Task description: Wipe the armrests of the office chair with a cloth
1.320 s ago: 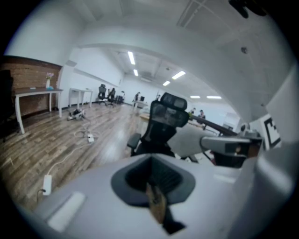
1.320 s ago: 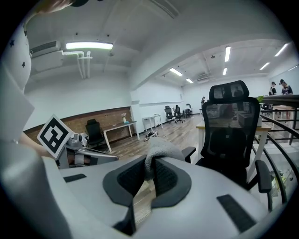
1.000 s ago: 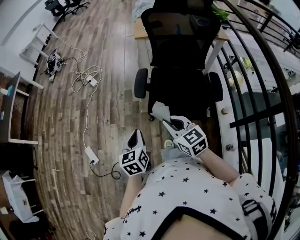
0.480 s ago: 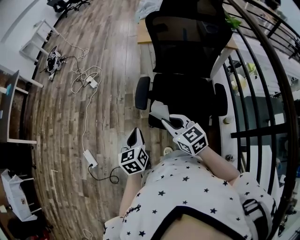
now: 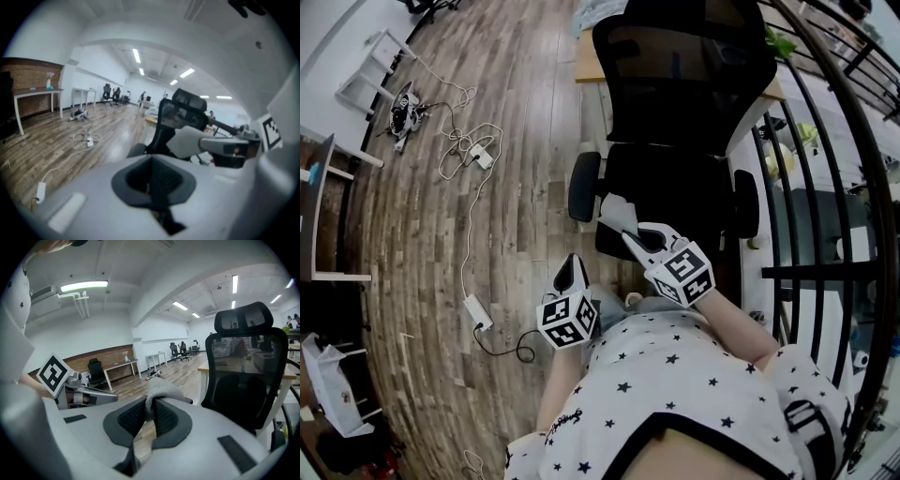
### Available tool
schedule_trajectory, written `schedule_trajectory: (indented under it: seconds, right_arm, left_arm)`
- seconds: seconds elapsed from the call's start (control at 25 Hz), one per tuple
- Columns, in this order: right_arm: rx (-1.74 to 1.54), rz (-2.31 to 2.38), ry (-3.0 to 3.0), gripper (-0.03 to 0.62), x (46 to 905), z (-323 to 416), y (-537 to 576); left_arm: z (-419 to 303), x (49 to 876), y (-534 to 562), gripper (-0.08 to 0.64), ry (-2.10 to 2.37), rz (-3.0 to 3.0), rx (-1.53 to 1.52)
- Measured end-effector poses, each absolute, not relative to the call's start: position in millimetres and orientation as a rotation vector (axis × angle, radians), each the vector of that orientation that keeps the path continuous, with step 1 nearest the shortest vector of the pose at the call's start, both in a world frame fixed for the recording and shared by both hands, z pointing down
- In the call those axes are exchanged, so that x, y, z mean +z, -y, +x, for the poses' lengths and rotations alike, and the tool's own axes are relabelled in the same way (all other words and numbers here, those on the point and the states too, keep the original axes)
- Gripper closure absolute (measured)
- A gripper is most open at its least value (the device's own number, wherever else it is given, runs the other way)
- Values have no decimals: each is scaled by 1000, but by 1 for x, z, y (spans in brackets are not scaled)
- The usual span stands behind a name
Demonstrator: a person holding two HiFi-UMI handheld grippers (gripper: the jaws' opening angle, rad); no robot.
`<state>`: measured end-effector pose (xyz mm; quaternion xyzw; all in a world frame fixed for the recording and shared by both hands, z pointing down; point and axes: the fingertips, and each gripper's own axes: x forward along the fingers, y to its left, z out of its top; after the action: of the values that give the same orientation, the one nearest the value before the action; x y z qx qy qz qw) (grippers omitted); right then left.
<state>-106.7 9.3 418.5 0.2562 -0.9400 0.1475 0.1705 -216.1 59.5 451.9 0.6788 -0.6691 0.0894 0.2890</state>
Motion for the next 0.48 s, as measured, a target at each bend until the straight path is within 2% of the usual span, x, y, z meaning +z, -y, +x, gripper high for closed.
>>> schedule_trajectory:
  seconds: [0.48]
  right_arm:
    - [425, 814, 2633, 561, 434, -118, 37]
  left_arm:
    - [-217, 457, -18, 554, 1710, 1892, 311]
